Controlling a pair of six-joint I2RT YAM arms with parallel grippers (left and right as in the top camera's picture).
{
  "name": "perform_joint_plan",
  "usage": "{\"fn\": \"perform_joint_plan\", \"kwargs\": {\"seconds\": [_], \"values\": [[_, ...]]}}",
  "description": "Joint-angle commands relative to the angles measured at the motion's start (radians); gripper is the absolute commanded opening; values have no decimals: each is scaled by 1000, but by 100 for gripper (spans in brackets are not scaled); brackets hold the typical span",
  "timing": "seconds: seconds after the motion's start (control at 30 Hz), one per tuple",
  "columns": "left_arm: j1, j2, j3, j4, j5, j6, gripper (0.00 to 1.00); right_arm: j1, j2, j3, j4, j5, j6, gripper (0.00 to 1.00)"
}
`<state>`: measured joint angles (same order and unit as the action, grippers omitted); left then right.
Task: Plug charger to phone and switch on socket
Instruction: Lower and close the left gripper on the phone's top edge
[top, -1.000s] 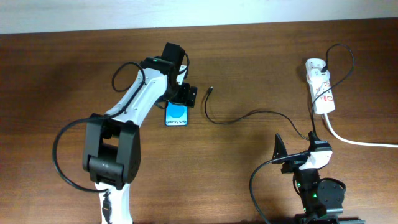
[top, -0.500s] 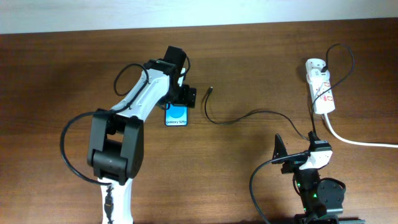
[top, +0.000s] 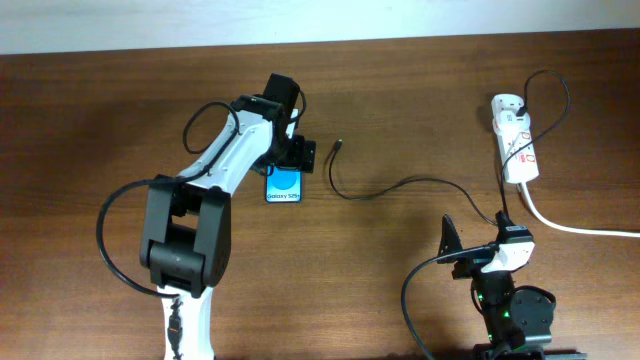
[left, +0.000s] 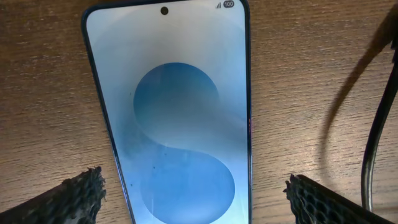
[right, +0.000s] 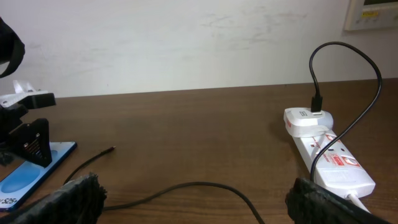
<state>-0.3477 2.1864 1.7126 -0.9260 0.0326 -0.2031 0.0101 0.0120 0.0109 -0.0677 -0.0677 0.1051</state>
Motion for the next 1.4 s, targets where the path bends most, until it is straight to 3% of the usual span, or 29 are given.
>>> {"fn": "perform_joint_plan", "kwargs": {"seconds": [0.0, 0.7, 0.8, 0.97, 1.2, 1.37], "values": [[2, 7, 6, 6, -11, -9, 99, 8, -6, -5, -5, 2, 3, 98], [-5, 109, 6, 55, -30, -55, 100, 8, -6, -5, -5, 1, 4, 98], [-14, 114, 6, 55, -117, -54, 99, 8, -6, -5, -5, 2, 3, 98], [-19, 114, 6, 41, -73, -60, 88, 8, -6, -5, -5, 2, 4, 98], [-19, 114, 7, -44, -48, -148, 85, 8, -6, -5, -5, 2, 3, 98], [-19, 114, 7, 43, -44, -148, 94, 8, -6, -5, -5, 2, 4, 98]]}}
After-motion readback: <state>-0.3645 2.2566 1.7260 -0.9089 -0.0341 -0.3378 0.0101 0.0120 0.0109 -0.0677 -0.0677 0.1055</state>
